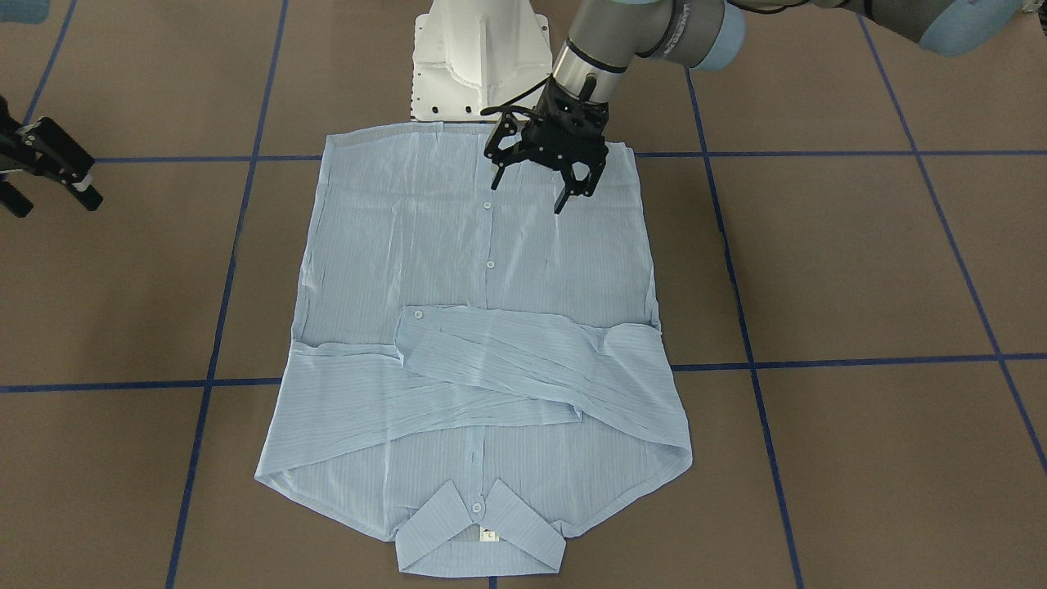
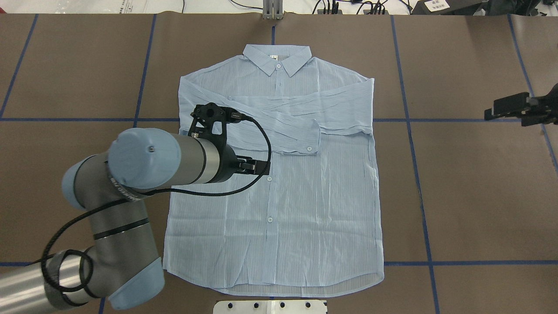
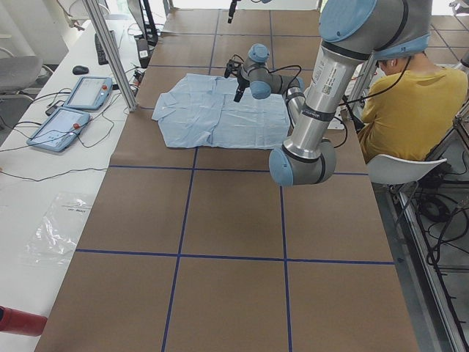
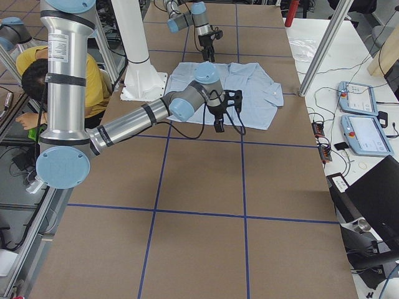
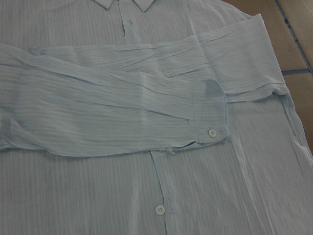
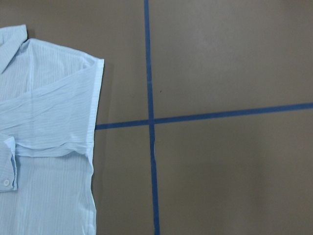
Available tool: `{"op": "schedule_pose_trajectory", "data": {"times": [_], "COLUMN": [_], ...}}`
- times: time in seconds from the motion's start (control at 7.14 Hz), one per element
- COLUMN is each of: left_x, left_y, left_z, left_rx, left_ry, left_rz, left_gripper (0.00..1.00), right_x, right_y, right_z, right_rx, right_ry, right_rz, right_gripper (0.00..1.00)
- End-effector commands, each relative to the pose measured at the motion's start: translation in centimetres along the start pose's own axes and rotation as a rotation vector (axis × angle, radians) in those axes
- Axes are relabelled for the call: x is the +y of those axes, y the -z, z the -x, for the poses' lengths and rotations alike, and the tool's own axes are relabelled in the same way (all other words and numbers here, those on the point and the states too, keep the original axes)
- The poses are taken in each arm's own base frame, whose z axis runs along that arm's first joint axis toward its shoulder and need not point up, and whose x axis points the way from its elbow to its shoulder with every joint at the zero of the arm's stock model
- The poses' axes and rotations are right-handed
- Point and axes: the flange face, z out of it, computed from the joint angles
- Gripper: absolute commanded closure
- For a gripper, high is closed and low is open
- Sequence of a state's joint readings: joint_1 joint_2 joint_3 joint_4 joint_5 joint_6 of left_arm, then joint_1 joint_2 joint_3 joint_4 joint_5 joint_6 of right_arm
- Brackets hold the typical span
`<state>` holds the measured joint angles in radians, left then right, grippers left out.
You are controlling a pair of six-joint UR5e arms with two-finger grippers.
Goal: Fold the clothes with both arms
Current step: 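Move the left and right grippers to the shirt hem corners nearest the robot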
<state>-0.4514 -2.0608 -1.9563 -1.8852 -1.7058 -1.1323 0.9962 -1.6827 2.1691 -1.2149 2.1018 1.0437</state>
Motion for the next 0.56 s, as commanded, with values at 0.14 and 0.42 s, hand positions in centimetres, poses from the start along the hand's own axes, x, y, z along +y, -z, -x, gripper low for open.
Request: {"op": "schedule_pose_trajectory", "data": {"times": [0.14,0.42], "left_x": [4.8,11.3], "left_y": [2.6,0.6], "left_z": [7.2,8.3], "left_rx": [-0.073,-0.155], "left_ry": [0.086,0.147], "left_rz": [0.065,0.073], "left_gripper": [0.0,0.0], "right_x": [14.6,20.7], "right_y": [-6.0,-8.5], "right_z": [8.6,9.8], "right_rx": [0.058,0.08], "right_ry": [-0.085,-0.089], "right_rz": [-0.039,-0.075], "right_gripper": [0.0,0.0]}}
